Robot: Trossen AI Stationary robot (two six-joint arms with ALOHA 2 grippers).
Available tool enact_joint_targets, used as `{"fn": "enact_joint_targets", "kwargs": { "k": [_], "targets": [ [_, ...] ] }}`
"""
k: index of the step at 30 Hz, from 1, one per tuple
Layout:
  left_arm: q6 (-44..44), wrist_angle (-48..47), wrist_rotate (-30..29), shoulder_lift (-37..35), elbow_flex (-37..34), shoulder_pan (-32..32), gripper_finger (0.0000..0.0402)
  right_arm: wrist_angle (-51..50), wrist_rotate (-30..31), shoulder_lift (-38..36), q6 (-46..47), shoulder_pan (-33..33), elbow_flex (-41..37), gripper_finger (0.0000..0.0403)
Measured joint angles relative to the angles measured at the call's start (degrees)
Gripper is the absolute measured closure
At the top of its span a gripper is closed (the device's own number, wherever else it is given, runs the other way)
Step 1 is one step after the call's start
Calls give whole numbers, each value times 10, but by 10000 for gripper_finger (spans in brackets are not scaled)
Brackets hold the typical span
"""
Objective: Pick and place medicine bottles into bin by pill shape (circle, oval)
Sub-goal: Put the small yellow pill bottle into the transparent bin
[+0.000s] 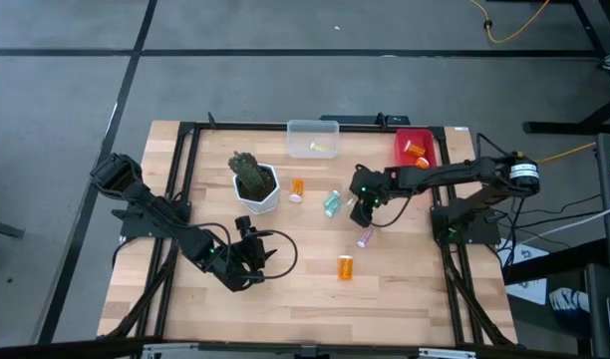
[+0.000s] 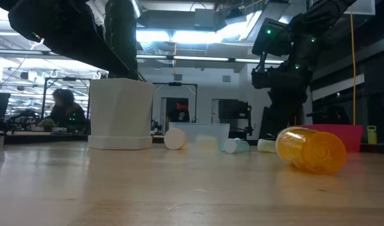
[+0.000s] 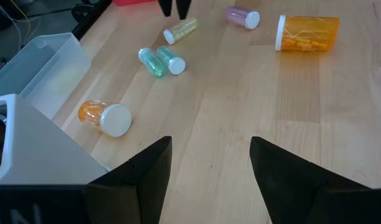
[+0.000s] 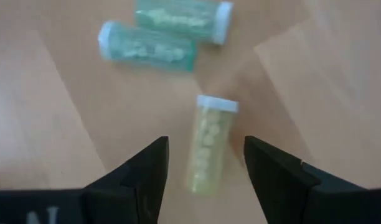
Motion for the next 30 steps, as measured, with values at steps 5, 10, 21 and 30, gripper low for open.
{"fn": "enact_joint_targets", "kwargs": {
  "k": [5,10,21,30],
  "targets": [
    [-3,0,0,0,0,0,191,3,26,27,0,14,0,193],
    [-3,0,0,0,0,0,191,19,32,60,0,20,0,193],
    [-3,0,0,0,0,0,191,39,56,102,38,21,3,204],
    [-3,0,0,0,0,0,191,39,68,106,40,21,17,297]
  ]
}}
